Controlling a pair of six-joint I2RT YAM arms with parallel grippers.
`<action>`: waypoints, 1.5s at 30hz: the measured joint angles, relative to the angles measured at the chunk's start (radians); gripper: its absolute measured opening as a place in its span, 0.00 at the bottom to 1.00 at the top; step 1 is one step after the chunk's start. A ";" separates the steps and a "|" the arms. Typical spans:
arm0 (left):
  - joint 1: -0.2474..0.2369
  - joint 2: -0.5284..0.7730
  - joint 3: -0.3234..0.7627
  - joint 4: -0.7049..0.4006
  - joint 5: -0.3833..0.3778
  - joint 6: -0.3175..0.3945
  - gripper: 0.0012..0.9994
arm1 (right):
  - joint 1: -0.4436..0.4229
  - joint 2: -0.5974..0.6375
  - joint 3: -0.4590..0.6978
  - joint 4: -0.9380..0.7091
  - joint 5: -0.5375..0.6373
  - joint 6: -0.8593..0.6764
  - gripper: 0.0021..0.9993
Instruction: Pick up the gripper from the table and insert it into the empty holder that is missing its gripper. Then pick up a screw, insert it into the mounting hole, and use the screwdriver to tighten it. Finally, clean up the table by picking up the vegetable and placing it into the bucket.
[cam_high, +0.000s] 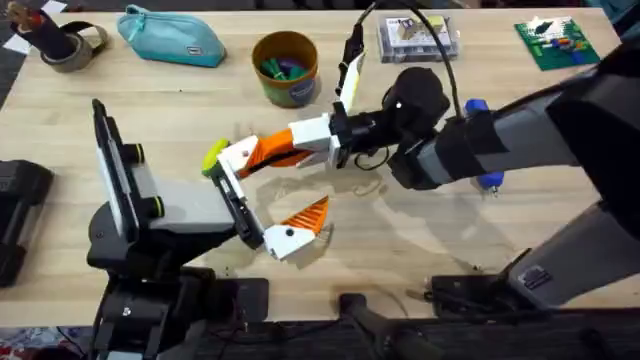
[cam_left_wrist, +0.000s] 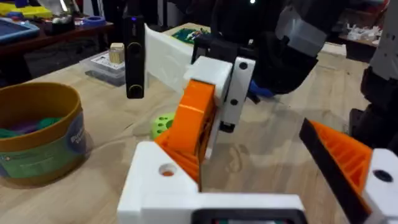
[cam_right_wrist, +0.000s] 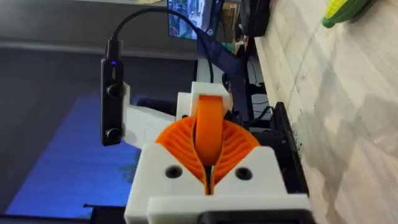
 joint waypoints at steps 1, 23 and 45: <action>0.000 0.000 0.000 0.000 0.000 0.000 0.99 | 0.000 0.000 0.000 0.000 0.000 0.000 0.01; -0.011 0.000 0.000 -0.006 0.057 0.001 0.99 | 0.038 0.000 0.017 -0.003 0.011 -0.002 1.00; -0.011 0.000 0.000 -0.006 0.061 0.001 0.99 | -0.300 0.000 0.019 0.019 -0.104 -0.036 1.00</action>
